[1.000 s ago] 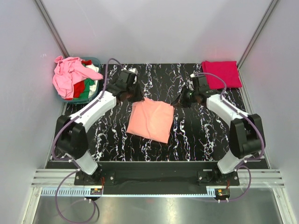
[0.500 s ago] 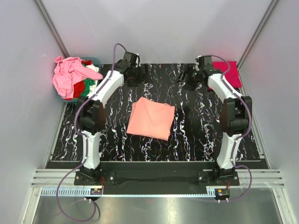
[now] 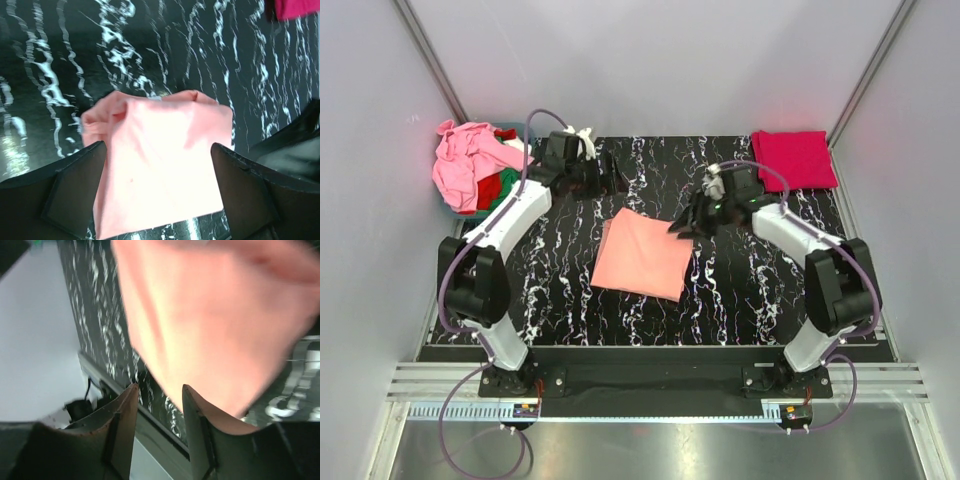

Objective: Fold and stack the t-shirts
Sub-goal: Fold the tshirt

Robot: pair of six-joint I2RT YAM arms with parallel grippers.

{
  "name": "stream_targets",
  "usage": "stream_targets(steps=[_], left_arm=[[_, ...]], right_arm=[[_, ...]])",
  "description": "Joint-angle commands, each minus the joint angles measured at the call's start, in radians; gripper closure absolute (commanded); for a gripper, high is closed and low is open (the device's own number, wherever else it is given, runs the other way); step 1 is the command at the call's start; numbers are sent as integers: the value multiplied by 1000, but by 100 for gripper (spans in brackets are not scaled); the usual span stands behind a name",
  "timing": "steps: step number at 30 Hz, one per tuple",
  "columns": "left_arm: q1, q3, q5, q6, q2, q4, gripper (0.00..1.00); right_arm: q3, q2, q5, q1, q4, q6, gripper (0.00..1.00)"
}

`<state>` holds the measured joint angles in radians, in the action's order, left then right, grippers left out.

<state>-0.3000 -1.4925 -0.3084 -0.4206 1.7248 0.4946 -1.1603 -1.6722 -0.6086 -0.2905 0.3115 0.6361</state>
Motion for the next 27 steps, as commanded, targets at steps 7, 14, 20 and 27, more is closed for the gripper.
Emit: stream_targets(steps=[7,14,20,27], left_arm=[[-45,35,-213,40,93,-203,12],[-48,-11,-176,39,238,-176,13],[11,-295,109,39,430,123,12],[162,-268,181,23,124,10,1]], right_arm=[[43,-75,-36,-142,-144,36,55],[174,-100,52,-141,-104,46,55],[173,23,146,-138,44,-8,47],[-127,431,604,-137,480,-251,0]])
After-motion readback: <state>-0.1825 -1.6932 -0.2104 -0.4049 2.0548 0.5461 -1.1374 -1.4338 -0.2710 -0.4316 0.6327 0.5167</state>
